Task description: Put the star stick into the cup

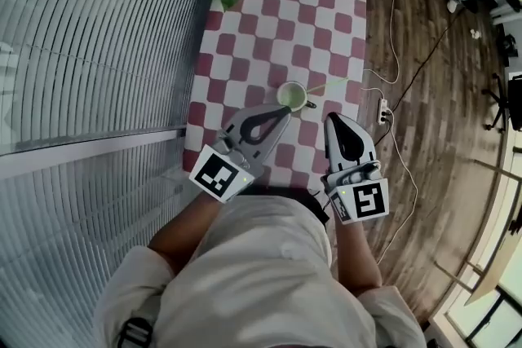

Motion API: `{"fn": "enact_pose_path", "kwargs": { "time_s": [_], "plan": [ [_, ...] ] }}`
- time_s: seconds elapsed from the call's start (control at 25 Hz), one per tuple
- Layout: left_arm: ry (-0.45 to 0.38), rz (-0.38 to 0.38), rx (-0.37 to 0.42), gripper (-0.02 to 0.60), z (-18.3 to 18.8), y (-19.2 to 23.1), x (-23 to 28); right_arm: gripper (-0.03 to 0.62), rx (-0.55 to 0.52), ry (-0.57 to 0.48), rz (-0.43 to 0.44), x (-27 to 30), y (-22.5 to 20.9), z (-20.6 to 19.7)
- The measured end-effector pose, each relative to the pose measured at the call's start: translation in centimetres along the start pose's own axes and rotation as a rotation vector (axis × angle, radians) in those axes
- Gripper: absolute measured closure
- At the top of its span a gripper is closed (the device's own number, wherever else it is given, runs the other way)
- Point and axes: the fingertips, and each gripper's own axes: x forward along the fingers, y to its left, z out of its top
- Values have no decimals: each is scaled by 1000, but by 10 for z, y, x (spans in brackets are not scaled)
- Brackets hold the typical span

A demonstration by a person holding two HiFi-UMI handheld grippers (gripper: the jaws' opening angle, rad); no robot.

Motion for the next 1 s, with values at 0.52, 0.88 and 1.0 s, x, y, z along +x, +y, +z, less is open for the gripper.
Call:
{"fn": "enact_pose_path", "kwargs": {
  "time_s": [0.52,0.88,1.0],
  "plan": [
    [-55,-15,31,549,68,-19,-10,562,-70,-84,61,-14,37,82],
    [-62,-36,62,549,82,-34,-15,563,-88,-103,52,-20,47,104],
    [-68,-41,62,549,86,-35,-16,563,-104,-103,52,-22,48,104]
  ]
}}
